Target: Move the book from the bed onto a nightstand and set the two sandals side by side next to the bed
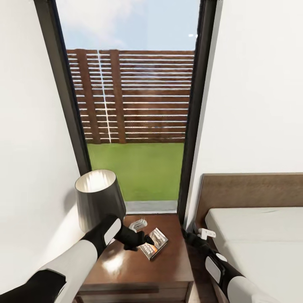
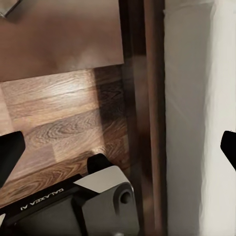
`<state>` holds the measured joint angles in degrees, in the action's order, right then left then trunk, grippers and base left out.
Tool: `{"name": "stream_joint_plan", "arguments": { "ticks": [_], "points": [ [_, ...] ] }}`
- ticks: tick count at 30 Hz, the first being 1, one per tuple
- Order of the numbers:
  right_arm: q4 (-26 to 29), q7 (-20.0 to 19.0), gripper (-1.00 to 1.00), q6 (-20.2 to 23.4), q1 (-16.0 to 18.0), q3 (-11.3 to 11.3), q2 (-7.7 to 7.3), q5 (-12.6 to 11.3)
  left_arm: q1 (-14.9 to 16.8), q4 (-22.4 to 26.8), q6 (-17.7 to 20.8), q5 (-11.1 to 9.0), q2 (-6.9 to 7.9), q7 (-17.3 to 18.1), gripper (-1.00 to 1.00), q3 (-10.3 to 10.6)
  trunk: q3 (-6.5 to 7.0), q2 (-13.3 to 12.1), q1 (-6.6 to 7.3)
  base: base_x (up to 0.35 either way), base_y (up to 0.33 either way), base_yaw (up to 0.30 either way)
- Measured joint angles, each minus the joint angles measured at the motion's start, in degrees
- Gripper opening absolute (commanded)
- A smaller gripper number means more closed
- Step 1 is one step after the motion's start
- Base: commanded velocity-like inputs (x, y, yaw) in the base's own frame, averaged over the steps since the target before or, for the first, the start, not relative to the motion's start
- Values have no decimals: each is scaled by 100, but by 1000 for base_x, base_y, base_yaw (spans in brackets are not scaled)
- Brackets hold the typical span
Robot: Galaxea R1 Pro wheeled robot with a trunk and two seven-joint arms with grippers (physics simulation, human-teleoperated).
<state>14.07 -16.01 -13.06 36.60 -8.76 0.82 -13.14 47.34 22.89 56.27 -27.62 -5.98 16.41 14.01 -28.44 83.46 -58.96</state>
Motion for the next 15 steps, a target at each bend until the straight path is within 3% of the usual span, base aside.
{"name": "stream_joint_plan", "arguments": {
  "ticks": [11, 15],
  "points": [
    [-442, -24, 100, 20, 0, -96, -38, 4, -60, -383, -91, 12, 59, 6, 100, 200, 197, -441, 242, 0, 0, 0],
    [-715, -24, 100, 138, -1, -161, -102, 26, -126, -578, -237, 25, 69, 11, 100, 436, 269, -602, 330, 0, 0, 0]
  ]
}}
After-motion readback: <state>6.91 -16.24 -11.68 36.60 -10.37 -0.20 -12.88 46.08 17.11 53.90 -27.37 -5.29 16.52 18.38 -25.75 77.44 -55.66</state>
